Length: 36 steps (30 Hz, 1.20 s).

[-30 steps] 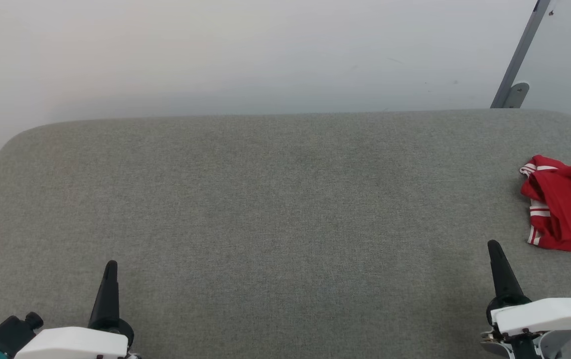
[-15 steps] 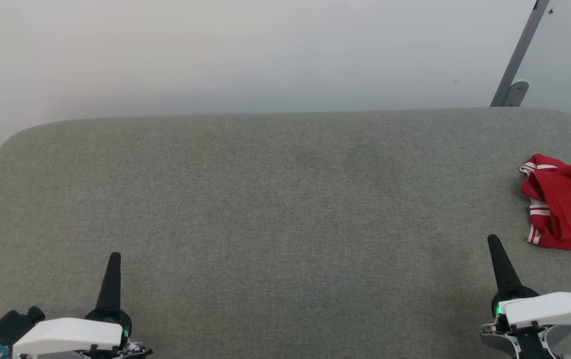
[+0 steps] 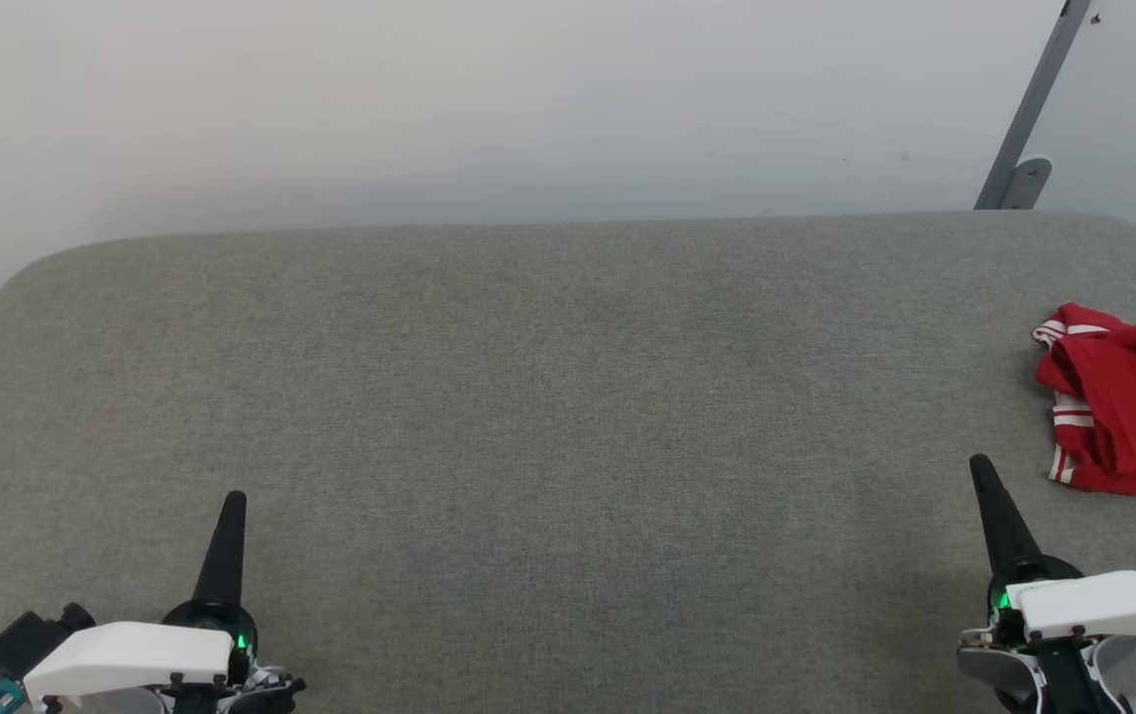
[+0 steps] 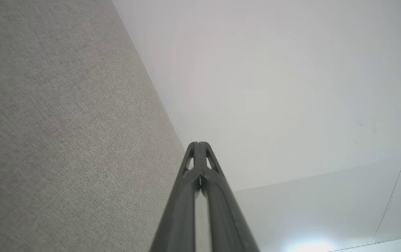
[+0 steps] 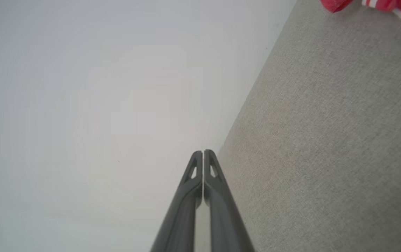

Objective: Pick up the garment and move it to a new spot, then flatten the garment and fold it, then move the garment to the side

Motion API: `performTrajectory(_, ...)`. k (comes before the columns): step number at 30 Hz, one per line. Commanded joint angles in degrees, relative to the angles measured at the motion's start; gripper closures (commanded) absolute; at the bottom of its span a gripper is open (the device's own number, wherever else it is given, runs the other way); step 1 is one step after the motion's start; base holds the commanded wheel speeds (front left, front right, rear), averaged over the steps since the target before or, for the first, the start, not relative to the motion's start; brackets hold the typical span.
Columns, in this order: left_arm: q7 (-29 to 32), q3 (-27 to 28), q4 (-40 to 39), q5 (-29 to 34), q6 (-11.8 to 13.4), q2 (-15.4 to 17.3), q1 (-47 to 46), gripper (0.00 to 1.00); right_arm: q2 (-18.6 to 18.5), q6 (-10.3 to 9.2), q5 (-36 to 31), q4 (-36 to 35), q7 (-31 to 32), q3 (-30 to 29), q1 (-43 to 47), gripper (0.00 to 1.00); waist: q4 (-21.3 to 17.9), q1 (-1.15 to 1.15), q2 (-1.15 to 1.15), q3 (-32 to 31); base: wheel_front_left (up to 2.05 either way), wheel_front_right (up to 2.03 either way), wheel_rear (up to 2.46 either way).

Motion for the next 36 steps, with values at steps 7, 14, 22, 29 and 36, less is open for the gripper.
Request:
performTrajectory(7, 1.2, 0.4, 0.2, -3.9, -0.1, 0.0, -1.9, 1.0, 0.2, 0.0, 3.8, 0.0, 1.2, -0.3, -1.2, 1.0, 0.0, 0.0, 0.0, 0.1, 0.0, 0.0, 0.0)
performTrajectory(14, 2.1, 0.6, 0.7, -6.8, -0.1, -0.2, -2.6, 1.0, 0.3, 0.0, 6.7, 0.1, 1.9, -0.5, -1.5, 1.0, -0.1, 0.0, 0.0, 0.2, 0.0, 0.0, 0.0)
performTrajectory(22, 3.0, 0.7, 1.1, -9.9, -0.2, -0.4, -3.1, 1.0, 0.4, 0.0, 9.8, 0.2, 2.7, -0.7, -1.7, 1.0, -0.2, 0.0, 0.0, 0.3, 0.0, 0.0, 0.0)
performTrajectory(29, 3.9, 0.9, 1.5, -12.7, -0.2, -0.6, -3.8, 1.0, 0.5, 0.01, 12.4, 0.3, 3.5, -0.9, -2.1, 1.0, -0.2, 0.0, 0.0, 0.4, 0.0, 0.0, 0.0)
performTrajectory(36, 4.5, 1.0, 1.9, -15.2, -0.2, -0.7, -4.1, 1.0, 0.5, 0.0, 15.0, 0.4, 4.1, -1.1, -2.4, 1.0, -0.3, 0.0, 0.0, 0.5, 0.0, 0.0, 0.0)
